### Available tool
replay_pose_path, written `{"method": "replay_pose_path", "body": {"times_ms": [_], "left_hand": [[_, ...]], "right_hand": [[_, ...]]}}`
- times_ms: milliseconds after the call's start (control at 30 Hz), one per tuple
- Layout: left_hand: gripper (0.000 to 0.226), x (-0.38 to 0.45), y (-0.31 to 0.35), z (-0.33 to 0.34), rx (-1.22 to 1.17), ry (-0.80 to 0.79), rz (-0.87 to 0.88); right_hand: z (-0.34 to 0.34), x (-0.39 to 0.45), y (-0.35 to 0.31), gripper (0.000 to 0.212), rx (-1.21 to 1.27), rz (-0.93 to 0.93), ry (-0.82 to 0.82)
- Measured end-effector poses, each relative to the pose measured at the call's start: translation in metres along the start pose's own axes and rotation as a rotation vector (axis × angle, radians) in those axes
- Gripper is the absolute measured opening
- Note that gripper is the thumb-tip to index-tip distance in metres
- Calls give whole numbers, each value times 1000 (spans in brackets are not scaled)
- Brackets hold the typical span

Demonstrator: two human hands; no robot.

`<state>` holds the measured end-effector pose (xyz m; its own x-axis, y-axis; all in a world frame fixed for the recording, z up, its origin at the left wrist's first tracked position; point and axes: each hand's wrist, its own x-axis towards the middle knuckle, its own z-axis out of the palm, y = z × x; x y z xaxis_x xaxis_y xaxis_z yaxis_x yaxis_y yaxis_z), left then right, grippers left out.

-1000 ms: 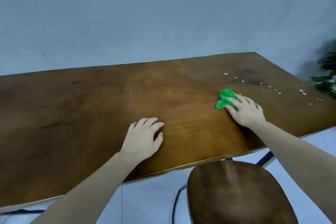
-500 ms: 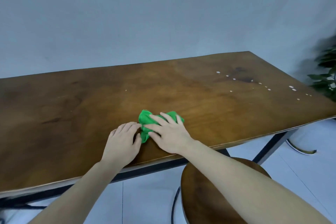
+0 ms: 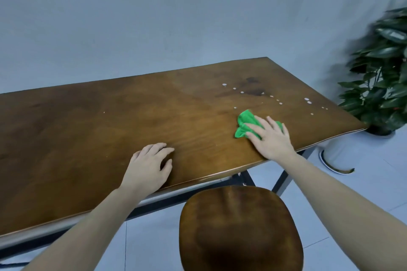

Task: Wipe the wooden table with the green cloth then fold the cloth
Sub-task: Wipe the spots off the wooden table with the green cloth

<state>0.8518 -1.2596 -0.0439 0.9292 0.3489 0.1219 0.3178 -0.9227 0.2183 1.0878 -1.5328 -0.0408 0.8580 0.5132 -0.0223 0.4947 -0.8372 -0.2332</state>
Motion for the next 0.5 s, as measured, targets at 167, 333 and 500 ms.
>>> {"method": "replay_pose_path", "body": {"times_ms": [167,333,500], "left_hand": [[33,-3,3,-5,-75,40,-40],[28,-17,-24,-15,-77,50,-73],[30,-33,-57,-28,-111,94,-93]], "right_hand": [[20,-26,-32,41,31,-26,165],[70,-89,-124,31,56,-509,398],[100,-106,-208,41,-56,-828,402]]}}
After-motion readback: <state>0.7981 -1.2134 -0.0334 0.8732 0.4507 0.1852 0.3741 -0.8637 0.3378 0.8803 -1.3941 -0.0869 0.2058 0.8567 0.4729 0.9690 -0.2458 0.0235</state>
